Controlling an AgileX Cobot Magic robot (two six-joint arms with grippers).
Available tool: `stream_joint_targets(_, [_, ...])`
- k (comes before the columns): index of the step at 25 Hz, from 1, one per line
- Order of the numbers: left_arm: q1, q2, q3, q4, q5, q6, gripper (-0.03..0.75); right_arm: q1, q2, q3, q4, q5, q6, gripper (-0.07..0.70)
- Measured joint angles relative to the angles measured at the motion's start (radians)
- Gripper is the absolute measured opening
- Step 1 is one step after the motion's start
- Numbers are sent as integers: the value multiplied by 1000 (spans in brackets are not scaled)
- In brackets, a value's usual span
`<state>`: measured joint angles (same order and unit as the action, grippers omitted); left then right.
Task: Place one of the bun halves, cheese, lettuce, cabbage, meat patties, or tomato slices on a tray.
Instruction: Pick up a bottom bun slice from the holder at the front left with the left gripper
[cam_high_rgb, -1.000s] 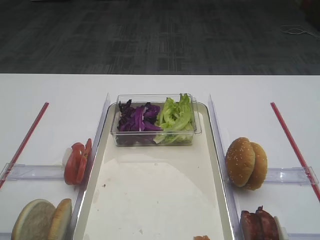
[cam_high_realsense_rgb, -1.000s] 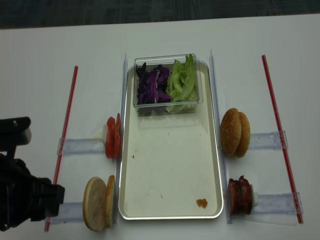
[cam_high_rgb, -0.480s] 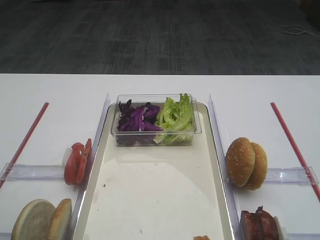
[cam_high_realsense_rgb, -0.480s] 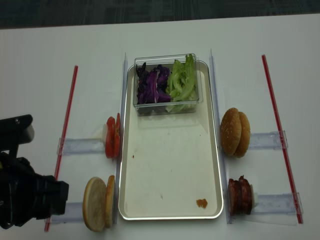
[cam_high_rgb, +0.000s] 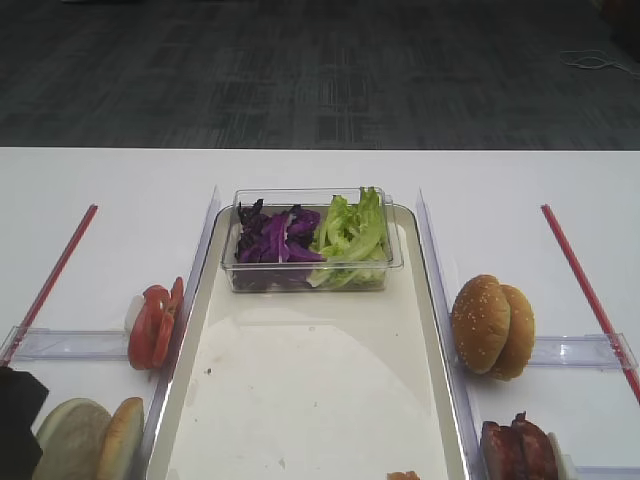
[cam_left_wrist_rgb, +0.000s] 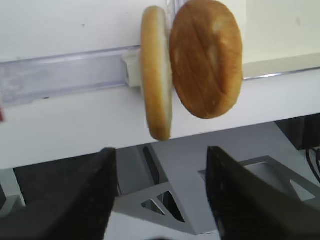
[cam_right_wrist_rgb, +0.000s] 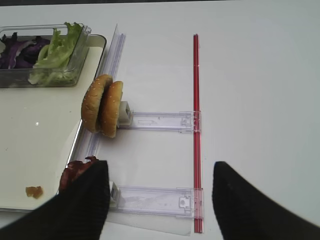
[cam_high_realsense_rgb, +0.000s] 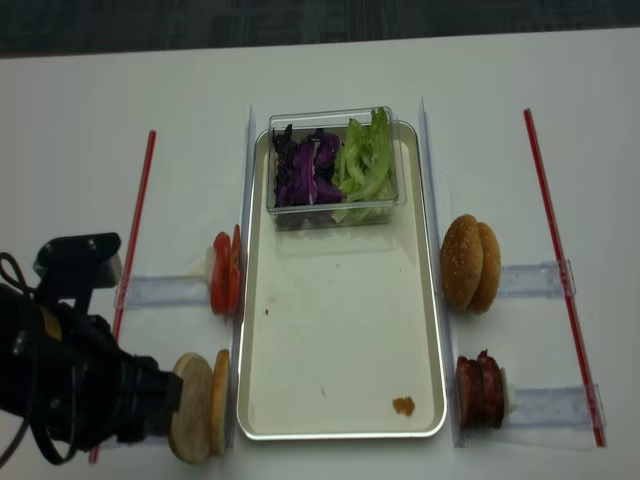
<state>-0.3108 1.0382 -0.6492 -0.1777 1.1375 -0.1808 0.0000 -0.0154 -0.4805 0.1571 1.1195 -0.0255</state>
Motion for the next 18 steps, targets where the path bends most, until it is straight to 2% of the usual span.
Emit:
stream_joint_targets(6, [-125, 87, -45, 5, -34, -71, 410, 0, 0, 0, 0, 0, 0, 454])
stream_joint_targets(13, [-206, 152, -172, 43, -42, -166, 410, 0, 0, 0, 0, 0, 0, 454])
stream_joint_targets(18, [-256, 238, -194, 66, -48, -202, 393, 0, 0, 0, 0, 0, 0, 454])
